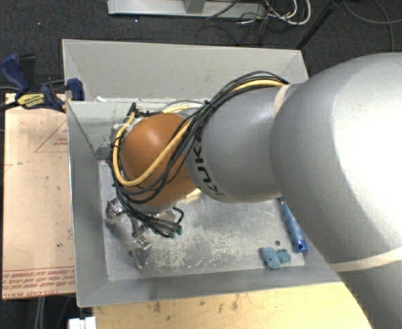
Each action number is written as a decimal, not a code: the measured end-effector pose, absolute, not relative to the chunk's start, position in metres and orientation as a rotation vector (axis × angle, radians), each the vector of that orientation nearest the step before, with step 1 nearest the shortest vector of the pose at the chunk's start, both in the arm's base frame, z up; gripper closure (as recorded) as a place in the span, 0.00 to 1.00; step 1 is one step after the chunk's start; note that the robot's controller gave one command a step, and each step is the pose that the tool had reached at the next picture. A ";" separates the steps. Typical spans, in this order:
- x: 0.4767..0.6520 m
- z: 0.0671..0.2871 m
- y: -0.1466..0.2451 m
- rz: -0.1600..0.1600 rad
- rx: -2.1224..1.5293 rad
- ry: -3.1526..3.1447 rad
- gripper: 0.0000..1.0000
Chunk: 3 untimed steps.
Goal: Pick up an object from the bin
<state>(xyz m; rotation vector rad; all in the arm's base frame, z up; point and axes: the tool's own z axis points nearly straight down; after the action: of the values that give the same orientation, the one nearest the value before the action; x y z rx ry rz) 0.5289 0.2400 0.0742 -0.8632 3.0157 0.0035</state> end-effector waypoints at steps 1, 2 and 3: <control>0.574 0.077 0.145 0.011 -0.896 2.992 0.00; 0.644 0.102 0.082 -0.004 -1.123 2.925 0.00; 0.658 0.076 0.069 0.010 -1.100 2.936 0.00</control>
Offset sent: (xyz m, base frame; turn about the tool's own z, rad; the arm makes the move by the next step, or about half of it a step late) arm 0.0397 -0.0966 -0.0042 -0.0334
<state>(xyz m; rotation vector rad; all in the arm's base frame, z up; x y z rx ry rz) 0.6584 0.0689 0.0763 -1.0996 2.9355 0.0105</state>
